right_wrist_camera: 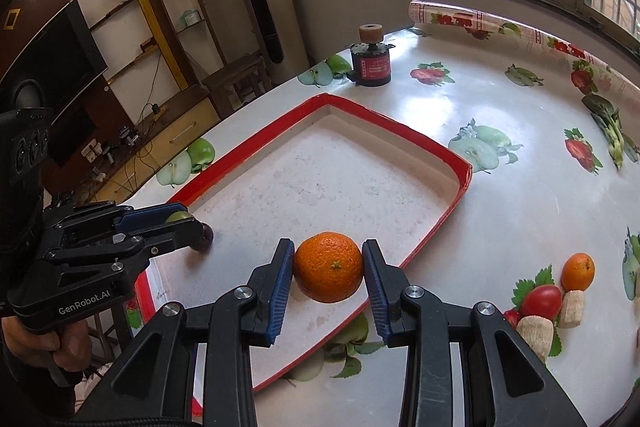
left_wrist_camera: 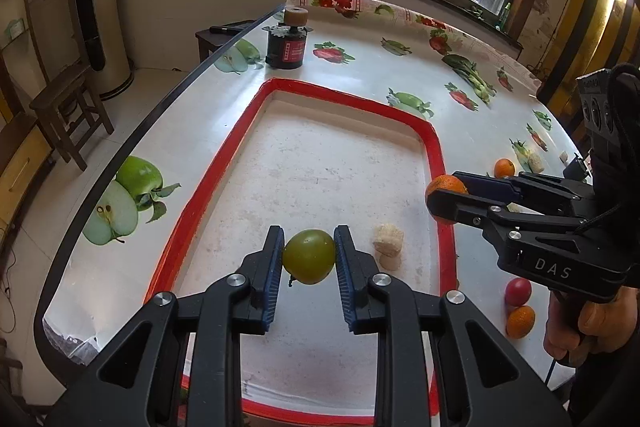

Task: Organize fruits
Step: 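Carry the grape and orange over the red tray with both tools, then open the left tool to drop the grape while the right tool releases the orange in the tray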

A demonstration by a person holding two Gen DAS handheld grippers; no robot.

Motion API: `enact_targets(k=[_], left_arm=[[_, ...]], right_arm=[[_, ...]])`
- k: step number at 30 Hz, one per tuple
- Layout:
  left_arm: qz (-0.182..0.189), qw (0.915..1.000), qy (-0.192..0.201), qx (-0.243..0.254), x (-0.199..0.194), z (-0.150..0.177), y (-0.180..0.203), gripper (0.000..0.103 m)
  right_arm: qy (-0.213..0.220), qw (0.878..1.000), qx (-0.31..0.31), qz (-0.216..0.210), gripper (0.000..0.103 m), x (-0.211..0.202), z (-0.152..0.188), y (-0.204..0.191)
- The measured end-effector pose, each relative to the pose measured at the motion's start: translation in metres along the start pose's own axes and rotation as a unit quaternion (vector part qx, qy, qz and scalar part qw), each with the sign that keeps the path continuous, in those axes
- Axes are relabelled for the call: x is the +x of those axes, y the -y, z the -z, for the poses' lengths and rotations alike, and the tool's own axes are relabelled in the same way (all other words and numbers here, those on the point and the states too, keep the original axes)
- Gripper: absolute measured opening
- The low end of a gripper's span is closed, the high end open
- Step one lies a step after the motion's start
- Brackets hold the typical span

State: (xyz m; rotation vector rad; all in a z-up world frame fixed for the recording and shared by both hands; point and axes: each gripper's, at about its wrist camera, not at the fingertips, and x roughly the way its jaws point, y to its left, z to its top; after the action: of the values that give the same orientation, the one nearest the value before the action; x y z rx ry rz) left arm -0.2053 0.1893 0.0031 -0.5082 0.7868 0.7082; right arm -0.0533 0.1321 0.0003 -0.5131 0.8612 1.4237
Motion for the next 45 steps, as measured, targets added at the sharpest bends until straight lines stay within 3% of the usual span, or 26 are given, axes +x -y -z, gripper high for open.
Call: enact_targets(k=[8,18,22,24,26,35,45], left_arm=[[-0.007,0.9997,-0.021,-0.015,0.028,-0.011,-0.011,0.023],[-0.015,0.9976,-0.061,-0.027,0.052,-0.002,-0.017,0.023],[-0.029,0.9974,-0.061,-0.027,0.049,0.001,-0.017,0.034],[-0.041,0.9974,-0.055,-0.024,0.046,0.002,-0.016,0.044],[-0.045,0.9974,-0.05,-0.025,0.042,0.002,-0.016,0.05],[-0.048,0.9979,-0.032,-0.029,0.019,0.004,-0.014,0.05],[-0.037,0.9991,-0.014,-0.016,-0.004,0.009,0.009,0.055]], right_arm=[[-0.021,1.0,-0.002,0.01,0.036,0.037,-0.018,0.003],[-0.046,0.999,-0.012,0.013,0.036,0.063,-0.012,0.002],[-0.046,0.999,-0.014,0.012,0.039,0.062,-0.012,0.001],[-0.044,0.999,-0.015,0.009,0.043,0.06,-0.011,0.0],[-0.039,0.999,-0.018,0.012,0.054,0.056,-0.01,-0.002],[-0.018,1.0,-0.015,0.012,0.056,0.029,-0.006,-0.001],[0.019,1.0,-0.003,0.016,0.059,-0.029,0.016,0.007]])
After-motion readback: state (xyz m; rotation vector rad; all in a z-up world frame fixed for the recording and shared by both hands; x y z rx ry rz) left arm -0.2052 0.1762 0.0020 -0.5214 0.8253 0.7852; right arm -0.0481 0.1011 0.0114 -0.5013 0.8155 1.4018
